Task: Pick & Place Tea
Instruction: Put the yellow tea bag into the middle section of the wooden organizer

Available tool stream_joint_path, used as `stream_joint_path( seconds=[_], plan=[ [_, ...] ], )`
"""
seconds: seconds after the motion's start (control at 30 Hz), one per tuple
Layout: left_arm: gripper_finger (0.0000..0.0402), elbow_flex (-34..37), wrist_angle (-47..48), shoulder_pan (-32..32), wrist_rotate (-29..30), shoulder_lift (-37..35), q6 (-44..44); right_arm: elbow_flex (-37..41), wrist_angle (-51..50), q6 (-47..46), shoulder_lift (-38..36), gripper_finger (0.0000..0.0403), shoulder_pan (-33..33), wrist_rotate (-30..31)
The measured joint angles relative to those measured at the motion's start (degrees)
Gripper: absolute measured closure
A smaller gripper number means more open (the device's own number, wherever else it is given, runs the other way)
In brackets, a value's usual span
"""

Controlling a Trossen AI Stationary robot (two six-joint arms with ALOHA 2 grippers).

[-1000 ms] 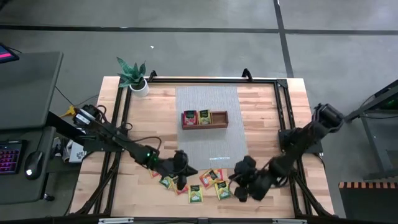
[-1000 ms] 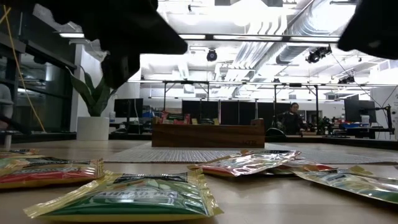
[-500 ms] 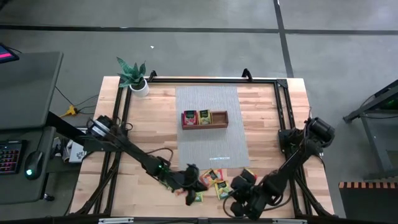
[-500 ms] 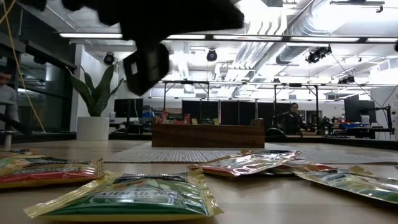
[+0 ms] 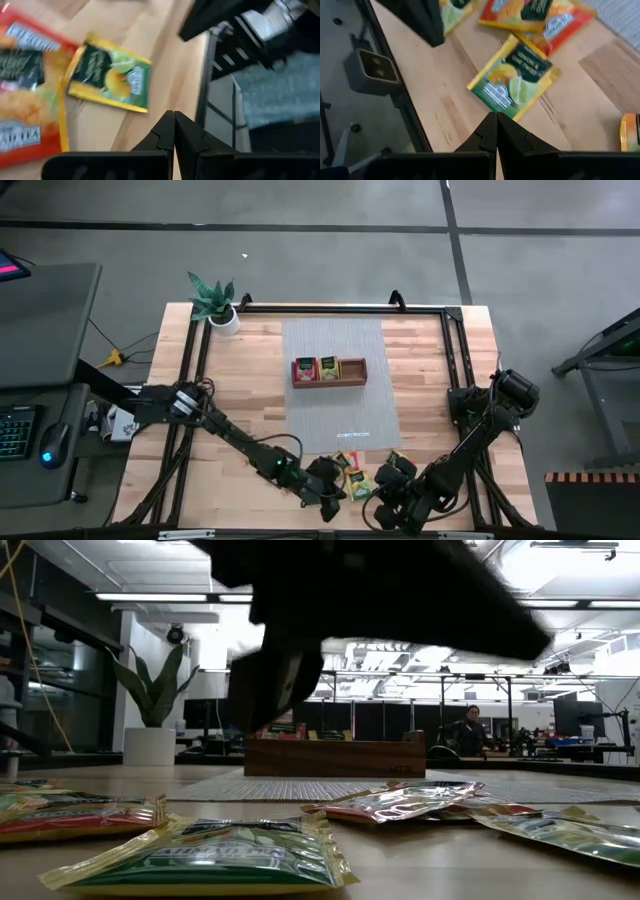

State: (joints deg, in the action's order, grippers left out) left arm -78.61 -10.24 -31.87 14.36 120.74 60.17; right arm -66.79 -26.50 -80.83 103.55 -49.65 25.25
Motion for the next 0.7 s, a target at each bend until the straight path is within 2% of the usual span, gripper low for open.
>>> stream_joint_path(
  seconds=[0.17,0.33,0.5,0.7],
  plan=[
    [0.0401,-0.41,1.08,0.74,1.80,0.49,14.82,1.18,3.08,0.95,0.04,0.0403,-0.13,-0.81],
    [0.0384,-0.33,2.86,1.33,2.12,0.44,20.70,1.34,4.49,4.67,0.28,0.0403,-0.42,-0.42],
    [0.0327,-0.35,2.74,1.61,-0.41,0.42,27.64,1.34,4.90,8.20,1.38,0.0403,-0.39,-1.09],
    [0.0244,-0.35,2.82,2.13,-0.10,0.42,34.94,1.34,6.22,10.28,3.45,0.0403,-0.20,-1.64]
  ],
)
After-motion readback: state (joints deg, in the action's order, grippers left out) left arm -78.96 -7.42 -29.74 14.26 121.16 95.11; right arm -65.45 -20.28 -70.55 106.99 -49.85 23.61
